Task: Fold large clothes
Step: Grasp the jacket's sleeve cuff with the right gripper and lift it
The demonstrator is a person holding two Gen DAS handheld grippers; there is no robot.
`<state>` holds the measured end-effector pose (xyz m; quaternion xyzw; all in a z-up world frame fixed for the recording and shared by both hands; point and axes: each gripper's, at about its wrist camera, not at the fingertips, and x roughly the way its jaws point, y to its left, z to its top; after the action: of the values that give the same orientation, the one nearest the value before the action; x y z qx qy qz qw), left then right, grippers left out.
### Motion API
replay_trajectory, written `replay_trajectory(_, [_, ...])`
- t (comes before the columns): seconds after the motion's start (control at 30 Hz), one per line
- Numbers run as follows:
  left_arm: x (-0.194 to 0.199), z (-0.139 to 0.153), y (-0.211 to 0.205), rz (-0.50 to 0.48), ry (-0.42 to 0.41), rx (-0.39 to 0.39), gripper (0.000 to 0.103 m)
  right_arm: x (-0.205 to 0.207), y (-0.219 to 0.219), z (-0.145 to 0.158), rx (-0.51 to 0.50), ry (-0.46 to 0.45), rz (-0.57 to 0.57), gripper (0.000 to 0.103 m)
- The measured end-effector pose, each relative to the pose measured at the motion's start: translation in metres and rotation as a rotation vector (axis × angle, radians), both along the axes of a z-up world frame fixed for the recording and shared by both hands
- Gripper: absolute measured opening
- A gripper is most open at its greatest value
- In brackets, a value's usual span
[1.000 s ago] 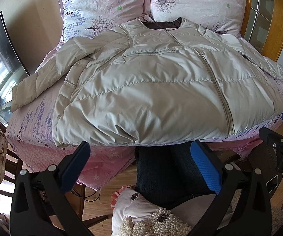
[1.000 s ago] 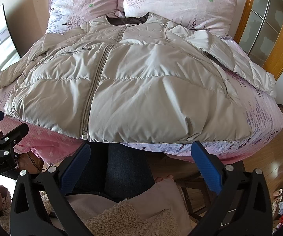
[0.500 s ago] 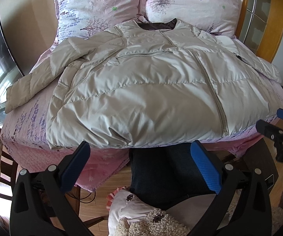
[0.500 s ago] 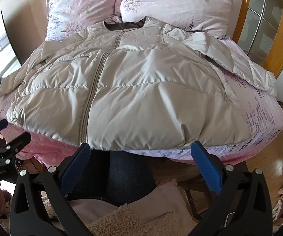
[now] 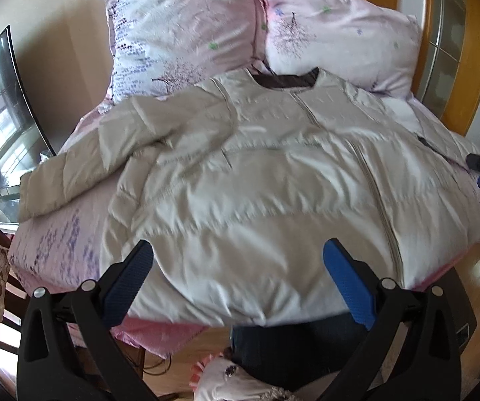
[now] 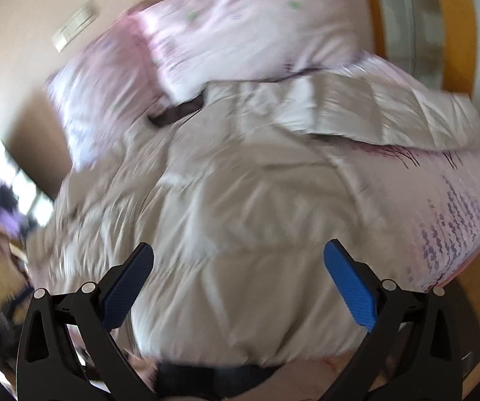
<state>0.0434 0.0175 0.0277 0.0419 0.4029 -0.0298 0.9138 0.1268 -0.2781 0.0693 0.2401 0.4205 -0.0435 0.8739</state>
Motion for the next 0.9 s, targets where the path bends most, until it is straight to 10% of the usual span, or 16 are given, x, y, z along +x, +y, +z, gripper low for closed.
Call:
replay_trajectory(0.23, [0.044, 0.006, 0.020, 0.063, 0.008, -0.004, 0.101, 0.023, -0.085, -0.014, 0.176, -0.008, -0.206, 0.101])
replay_trajectory(0.53, [0.096, 0.004, 0.046, 0.088, 0.047, -0.045, 0.101, 0.024, -0.208, -0.082, 0.412, 0.051, -0.585, 0.076])
replay_trajectory(0.9, [0.141, -0.007, 0.037, 0.057, 0.111, -0.040, 0.101, 0.023, -0.260, -0.104, 0.430, 0.030, -0.772, 0.065])
